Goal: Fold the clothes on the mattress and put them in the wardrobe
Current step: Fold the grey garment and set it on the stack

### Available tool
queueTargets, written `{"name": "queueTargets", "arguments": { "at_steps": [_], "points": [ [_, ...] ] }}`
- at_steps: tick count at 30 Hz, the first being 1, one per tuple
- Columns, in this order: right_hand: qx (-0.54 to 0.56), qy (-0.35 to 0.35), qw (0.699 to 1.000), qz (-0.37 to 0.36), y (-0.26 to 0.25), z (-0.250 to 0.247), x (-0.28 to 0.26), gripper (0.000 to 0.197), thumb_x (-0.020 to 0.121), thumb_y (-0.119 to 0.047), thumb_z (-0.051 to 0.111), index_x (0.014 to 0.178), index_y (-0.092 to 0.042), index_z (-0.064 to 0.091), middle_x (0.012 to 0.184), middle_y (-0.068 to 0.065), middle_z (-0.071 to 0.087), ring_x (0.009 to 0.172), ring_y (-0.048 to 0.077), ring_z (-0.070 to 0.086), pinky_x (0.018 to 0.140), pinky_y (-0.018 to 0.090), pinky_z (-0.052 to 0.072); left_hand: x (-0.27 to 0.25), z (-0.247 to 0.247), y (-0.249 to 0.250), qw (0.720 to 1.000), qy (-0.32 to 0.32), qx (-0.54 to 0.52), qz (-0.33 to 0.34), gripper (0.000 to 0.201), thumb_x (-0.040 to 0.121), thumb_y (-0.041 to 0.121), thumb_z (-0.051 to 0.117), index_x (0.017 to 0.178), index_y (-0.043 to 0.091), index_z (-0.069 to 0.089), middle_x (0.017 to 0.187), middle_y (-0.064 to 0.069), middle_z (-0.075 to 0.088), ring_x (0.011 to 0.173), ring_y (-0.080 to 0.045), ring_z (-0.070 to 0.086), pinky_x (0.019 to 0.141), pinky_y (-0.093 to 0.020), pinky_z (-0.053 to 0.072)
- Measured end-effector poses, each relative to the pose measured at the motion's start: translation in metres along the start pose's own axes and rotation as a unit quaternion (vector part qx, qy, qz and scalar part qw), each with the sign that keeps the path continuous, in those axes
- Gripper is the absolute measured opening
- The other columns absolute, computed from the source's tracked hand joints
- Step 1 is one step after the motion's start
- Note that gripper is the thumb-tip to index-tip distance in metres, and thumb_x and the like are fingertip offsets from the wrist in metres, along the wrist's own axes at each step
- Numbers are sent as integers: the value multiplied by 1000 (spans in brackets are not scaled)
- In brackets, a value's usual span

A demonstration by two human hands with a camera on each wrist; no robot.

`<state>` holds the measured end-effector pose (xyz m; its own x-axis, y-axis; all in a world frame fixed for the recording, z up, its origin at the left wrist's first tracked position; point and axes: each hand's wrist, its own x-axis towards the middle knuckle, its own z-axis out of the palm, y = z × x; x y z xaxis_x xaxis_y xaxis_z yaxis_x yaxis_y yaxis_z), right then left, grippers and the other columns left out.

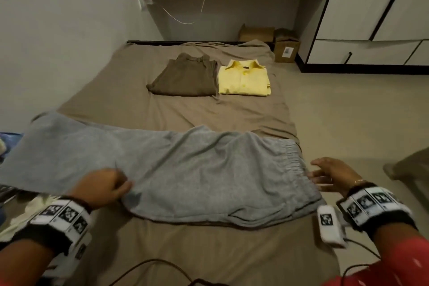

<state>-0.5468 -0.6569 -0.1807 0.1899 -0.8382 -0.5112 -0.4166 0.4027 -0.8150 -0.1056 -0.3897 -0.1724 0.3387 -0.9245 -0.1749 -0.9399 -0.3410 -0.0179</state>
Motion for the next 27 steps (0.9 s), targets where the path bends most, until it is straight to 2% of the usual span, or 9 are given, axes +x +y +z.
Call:
{"name": "queueTargets", "arguments": {
  "at_steps": [3,5,8,12,14,18,22,24,27],
  "points": [
    [18,7,999,26,-21,4,25,28,94,-33,51,104,-7,48,79,15,56,64,25,53,60,32,49,33,-13,55,993,65,-42,87,81,64,70,13,93,18,67,98,-2,67,89,-23,63,70,-27,42],
    [-20,-9,999,24,-31,14,37,39,89,-42,54,101,-6,51,81,14,55,66,23,52,61,30,46,52,-12,103,983,32,-64,169,85,65,71,14,110,19,64,114,-2,63,105,-21,58,82,-26,42],
    [-55,-49,997,-6,-38,26,47,25,89,-33,57,87,-9,53,74,9,52,62,19,47,53,20,42,68,2,169,956,-28,-110,270,86,73,75,26,132,16,50,134,-5,49,123,-20,46,100,-27,36],
    [-144,-66,987,-38,-39,19,67,16,90,-17,58,86,-7,47,66,8,42,53,18,37,39,15,32,69,24,215,948,-63,-71,303,48,89,44,49,130,20,47,139,-1,38,126,-20,39,99,-34,35],
    [-168,-46,984,-44,-37,16,76,16,90,-16,58,87,-5,47,68,9,45,54,19,39,43,19,35,63,30,220,950,-53,-37,305,35,92,37,48,125,23,50,137,2,38,124,-17,38,95,-34,30],
    [-209,-61,975,-50,-36,13,79,24,89,-24,60,101,-8,45,81,12,51,67,22,49,51,26,43,60,26,204,933,-94,-136,320,52,81,56,42,115,21,59,119,0,54,109,-16,50,93,-30,38],
    [-385,-49,885,-259,-26,-8,50,54,75,-59,62,110,-20,49,102,7,51,93,21,53,70,24,41,77,14,171,946,-103,-190,243,72,66,70,36,107,18,64,101,2,56,94,-12,53,83,-24,43],
    [-450,-158,810,-340,-11,-7,24,75,60,-86,44,106,-28,55,100,1,50,90,12,48,73,14,35,82,14,163,958,-127,-137,219,59,73,62,52,112,18,60,102,5,47,99,-12,49,84,-25,41],
    [-536,-220,735,-352,17,-5,8,80,58,-91,28,101,-32,59,95,-2,43,88,14,38,76,24,29,82,24,160,962,-118,-123,212,39,85,39,63,116,17,57,108,3,45,100,-10,44,85,-23,38]
  ]
}}
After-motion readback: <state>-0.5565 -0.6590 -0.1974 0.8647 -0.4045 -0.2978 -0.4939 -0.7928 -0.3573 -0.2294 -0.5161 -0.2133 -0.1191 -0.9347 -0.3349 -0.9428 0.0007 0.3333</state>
